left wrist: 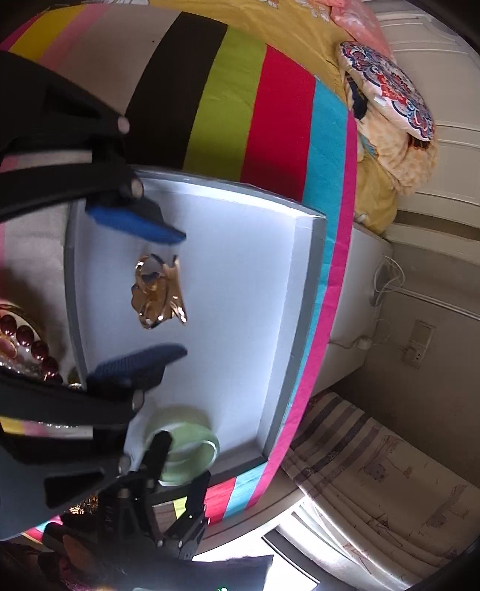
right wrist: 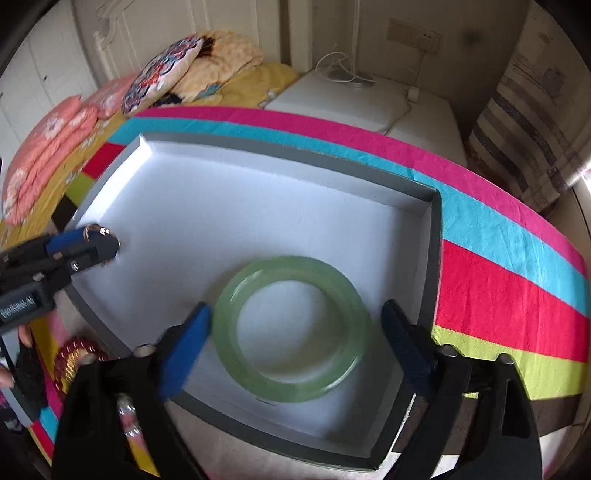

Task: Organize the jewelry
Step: 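Lower the jade bangle into the tray with the right gripper while the left places the gold ring there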

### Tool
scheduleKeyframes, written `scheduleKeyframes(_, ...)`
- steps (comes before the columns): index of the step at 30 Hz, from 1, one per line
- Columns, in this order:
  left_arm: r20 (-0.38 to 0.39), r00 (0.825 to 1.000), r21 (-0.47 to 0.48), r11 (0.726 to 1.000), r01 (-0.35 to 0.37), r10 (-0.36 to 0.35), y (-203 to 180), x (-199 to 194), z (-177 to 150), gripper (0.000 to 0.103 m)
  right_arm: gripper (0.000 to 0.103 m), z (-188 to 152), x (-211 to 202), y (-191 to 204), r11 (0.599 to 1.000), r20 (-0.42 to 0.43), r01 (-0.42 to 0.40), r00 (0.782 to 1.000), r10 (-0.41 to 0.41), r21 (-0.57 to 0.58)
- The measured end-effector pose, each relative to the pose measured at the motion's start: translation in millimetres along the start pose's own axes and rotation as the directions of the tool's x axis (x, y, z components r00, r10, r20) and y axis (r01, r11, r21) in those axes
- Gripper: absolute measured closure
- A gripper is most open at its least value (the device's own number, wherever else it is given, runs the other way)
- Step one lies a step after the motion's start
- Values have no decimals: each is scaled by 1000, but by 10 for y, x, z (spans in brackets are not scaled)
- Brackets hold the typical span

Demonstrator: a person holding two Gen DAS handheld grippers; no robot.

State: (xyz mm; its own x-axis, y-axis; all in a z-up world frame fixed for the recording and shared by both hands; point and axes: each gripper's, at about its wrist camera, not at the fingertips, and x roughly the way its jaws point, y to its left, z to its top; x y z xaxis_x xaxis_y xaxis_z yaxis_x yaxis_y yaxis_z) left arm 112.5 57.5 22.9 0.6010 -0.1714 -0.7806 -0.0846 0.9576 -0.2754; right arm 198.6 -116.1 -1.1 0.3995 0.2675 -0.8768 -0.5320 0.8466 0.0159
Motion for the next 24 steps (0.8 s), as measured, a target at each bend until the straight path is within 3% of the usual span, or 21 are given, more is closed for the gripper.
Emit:
scheduleKeyframes(4, -13, 1000, 25, 1000, -6, 7, -106, -18, -92, 33, 11, -74, 46, 113, 987, -18, 50, 998, -54, -154)
scheduleKeyframes(8, -38, 998, 82, 996, -46, 49, -286, -19, -220, 33, 12, -66, 30, 33, 982, -42, 34, 998, -42, -187)
scheduleKeyframes(13, -83, 996, 111, 994, -10, 20, -542, -20, -349, 33, 13, -122, -36, -146, 966, -73, 89, 991, -110, -244)
scheduleKeyframes(19, -107, 994, 145, 989, 27, -11, -741, -35, -482, 33, 13, -393, -192, -305, 970, -55, 102, 992, -117, -220)
scheduleKeyframes(24, -103, 995, 222, 975, 27, -4, -785, -96, -636, 32, 9, -760, -372, -212, 984, -39, 141, 989, -146, -104)
